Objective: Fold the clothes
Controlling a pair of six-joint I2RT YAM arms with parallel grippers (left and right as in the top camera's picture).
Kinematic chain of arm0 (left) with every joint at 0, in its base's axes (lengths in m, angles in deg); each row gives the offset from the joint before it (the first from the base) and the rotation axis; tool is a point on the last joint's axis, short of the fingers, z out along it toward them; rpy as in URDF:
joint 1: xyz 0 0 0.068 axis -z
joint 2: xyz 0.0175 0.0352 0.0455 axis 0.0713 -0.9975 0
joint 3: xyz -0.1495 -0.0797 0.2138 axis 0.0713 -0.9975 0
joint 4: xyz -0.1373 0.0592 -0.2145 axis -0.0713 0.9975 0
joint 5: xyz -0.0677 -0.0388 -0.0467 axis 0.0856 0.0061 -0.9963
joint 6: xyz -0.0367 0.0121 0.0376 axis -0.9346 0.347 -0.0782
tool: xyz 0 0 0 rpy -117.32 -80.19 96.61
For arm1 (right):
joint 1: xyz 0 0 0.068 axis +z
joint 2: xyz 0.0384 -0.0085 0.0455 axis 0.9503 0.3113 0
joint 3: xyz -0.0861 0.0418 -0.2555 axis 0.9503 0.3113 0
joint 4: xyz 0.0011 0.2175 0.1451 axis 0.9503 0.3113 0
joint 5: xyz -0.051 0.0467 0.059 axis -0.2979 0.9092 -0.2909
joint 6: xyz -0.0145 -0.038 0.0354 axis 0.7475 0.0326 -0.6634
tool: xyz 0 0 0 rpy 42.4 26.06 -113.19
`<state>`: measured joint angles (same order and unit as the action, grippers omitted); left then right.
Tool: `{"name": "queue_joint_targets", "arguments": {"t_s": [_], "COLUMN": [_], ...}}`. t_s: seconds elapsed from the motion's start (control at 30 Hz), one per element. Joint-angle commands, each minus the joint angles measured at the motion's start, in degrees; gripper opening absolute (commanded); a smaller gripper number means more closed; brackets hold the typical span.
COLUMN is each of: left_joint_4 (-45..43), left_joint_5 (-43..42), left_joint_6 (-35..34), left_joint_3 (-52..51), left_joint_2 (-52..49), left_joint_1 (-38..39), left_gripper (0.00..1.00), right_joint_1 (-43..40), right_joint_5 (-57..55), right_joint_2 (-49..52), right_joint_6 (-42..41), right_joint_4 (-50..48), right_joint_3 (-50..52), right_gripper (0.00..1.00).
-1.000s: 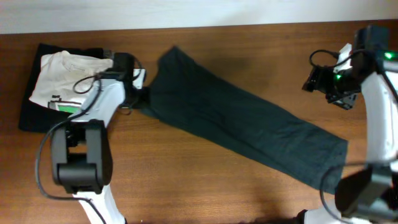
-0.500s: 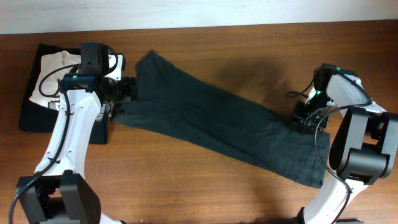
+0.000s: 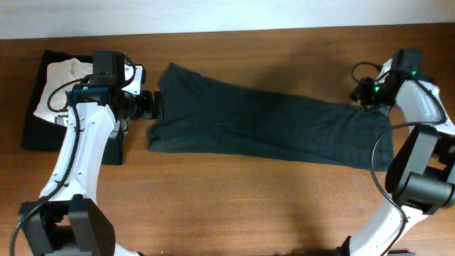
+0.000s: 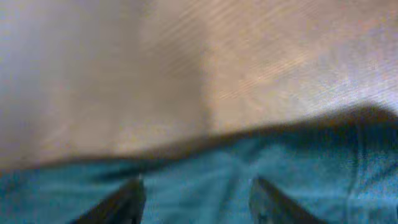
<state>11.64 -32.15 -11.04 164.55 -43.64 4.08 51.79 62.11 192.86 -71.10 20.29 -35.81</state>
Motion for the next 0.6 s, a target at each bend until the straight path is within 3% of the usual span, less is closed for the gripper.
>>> {"name": "queue_joint_targets", "arguments": {"t_s": [0.0,0.07,0.13,0.23,0.43,0.57], "left_joint_4": [0.2,0.2,0.2,-1.7,-2.0,-2.9], "left_joint_5": [-2.5,-2.5,-2.4,-2.6,-3.2,-7.2], "left_joint_6": [0.0,0.0,0.0,0.0,0.0,0.0], "left_joint_3": [0.0,-0.2,-0.4,-0.5,-0.5,-0.5], "left_joint_2": [0.1,-1.6,-3.9,-9.9,-16.4,-16.4], "left_joint_1": [0.1,0.1,0.1,0.1,0.5,0.9], "left_gripper": [0.96,0.89,0.63,0.61,0.62,0.59], "right_joint_1": [-0.2,-0.2,-0.2,-0.2,-0.1,-0.2], "right_joint_5": [11.5,14.3,16.9,16.7,15.0,0.2], "right_joint_2": [-5.0,-7.3,-7.5,-7.5,-7.5,-7.4], "right_joint_6": [3.1,3.1,3.1,6.1,7.6,1.2], "right_joint_4": [7.7,13.9,20.0,27.1,26.7,24.1], "right_joint_3": [-7.6,-8.0,-8.0,-7.9,-7.8,-5.8], "right_gripper": [0.60,0.61,0.61,0.64,0.73,0.75]}}
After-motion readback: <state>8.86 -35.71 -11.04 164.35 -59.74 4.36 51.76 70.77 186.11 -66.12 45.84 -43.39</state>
